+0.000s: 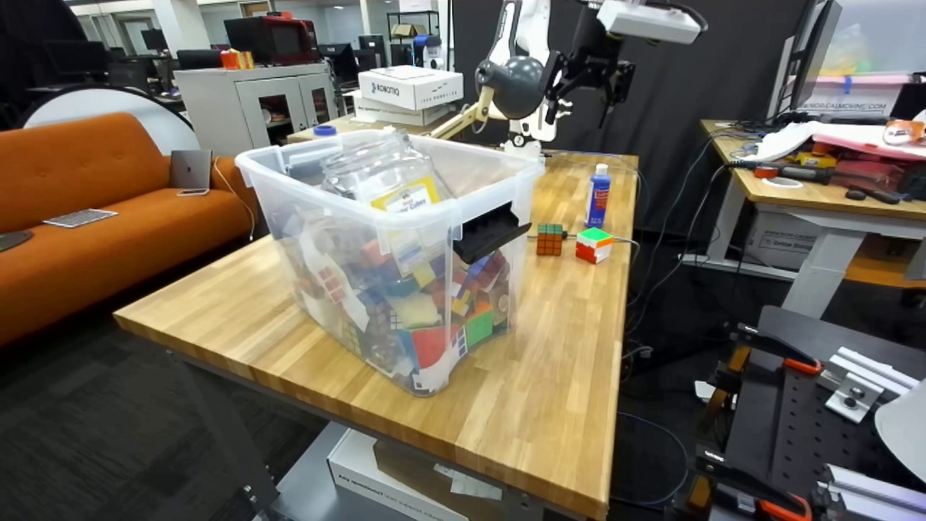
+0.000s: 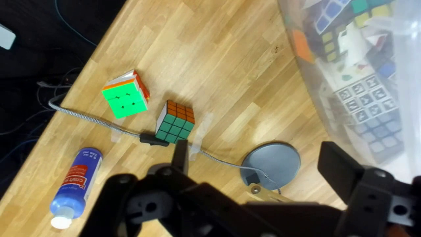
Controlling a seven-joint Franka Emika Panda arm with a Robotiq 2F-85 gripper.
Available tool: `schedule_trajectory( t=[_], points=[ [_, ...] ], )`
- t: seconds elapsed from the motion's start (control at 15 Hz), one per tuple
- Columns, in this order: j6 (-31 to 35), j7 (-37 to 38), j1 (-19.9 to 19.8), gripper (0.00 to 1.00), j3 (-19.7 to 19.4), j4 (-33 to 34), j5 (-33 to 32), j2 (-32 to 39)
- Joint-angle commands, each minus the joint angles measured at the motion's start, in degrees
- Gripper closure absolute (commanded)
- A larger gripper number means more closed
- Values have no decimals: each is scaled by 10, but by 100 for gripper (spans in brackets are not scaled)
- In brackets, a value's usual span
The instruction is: Put the smaller Rubik's cube in the storage box
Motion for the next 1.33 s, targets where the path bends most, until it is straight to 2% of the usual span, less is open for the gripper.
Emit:
schedule_trajectory(
  t=[0.0,0.07,0.13,0.27,0.8,1.13,1.27],
  points=[
    [3,59,-15,0,-7,69,-5,102],
    [-2,76,-16,0,-12,87,-10,131],
    [9,44,-11,0,-12,47,-3,89],
    [10,47,-10,0,-16,59,-3,115],
    [9,47,-9,0,-14,52,-3,95],
    [23,9,-16,0,-15,107,66,158],
    [18,24,-21,0,-20,150,76,205]
  ],
)
